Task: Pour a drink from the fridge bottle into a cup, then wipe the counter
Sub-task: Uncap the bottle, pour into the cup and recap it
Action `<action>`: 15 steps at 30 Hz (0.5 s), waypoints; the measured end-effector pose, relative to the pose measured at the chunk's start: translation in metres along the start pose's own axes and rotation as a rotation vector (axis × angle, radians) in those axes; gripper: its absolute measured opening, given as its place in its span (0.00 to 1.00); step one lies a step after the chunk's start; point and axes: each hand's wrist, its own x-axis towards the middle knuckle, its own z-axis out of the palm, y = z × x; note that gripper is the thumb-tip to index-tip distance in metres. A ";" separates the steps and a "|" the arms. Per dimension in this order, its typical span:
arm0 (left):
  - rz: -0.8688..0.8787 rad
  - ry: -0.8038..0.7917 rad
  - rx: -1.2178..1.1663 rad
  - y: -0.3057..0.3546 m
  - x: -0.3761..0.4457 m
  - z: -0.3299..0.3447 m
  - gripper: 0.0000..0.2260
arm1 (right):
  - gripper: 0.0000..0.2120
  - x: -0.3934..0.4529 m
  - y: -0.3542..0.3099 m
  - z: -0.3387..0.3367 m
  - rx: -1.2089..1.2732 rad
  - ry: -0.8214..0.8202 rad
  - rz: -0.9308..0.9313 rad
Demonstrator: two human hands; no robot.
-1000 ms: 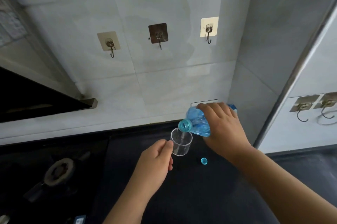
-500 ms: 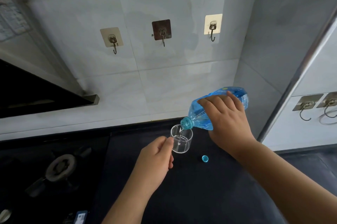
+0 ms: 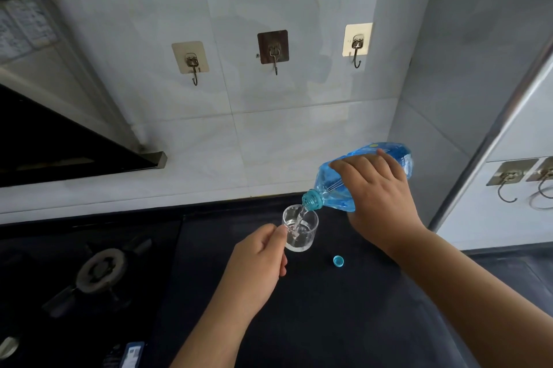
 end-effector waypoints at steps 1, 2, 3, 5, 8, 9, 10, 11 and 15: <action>0.000 -0.002 0.001 0.000 0.000 0.000 0.20 | 0.35 0.000 0.000 0.000 -0.001 0.001 -0.002; -0.001 -0.005 0.001 -0.001 0.000 0.001 0.20 | 0.35 0.000 0.000 0.000 -0.001 0.003 -0.004; -0.001 -0.007 -0.004 -0.002 0.001 0.001 0.19 | 0.35 0.001 0.000 0.000 -0.001 0.006 -0.006; -0.001 -0.009 -0.014 -0.003 0.001 0.001 0.19 | 0.35 0.000 0.001 0.000 0.001 0.009 -0.010; -0.002 -0.009 -0.023 -0.005 0.002 0.002 0.19 | 0.35 0.000 0.001 0.002 -0.001 -0.004 -0.001; -0.003 -0.007 -0.026 -0.006 0.003 0.002 0.19 | 0.36 0.000 0.001 0.002 0.003 -0.014 0.011; -0.004 -0.006 -0.027 -0.006 0.003 0.003 0.19 | 0.36 -0.001 0.001 0.003 0.008 -0.026 0.023; -0.004 -0.004 -0.026 -0.007 0.003 0.003 0.19 | 0.36 -0.003 0.000 0.005 0.010 -0.038 0.029; -0.008 0.002 -0.020 -0.013 0.004 0.005 0.19 | 0.37 -0.012 0.000 0.012 0.016 -0.065 0.052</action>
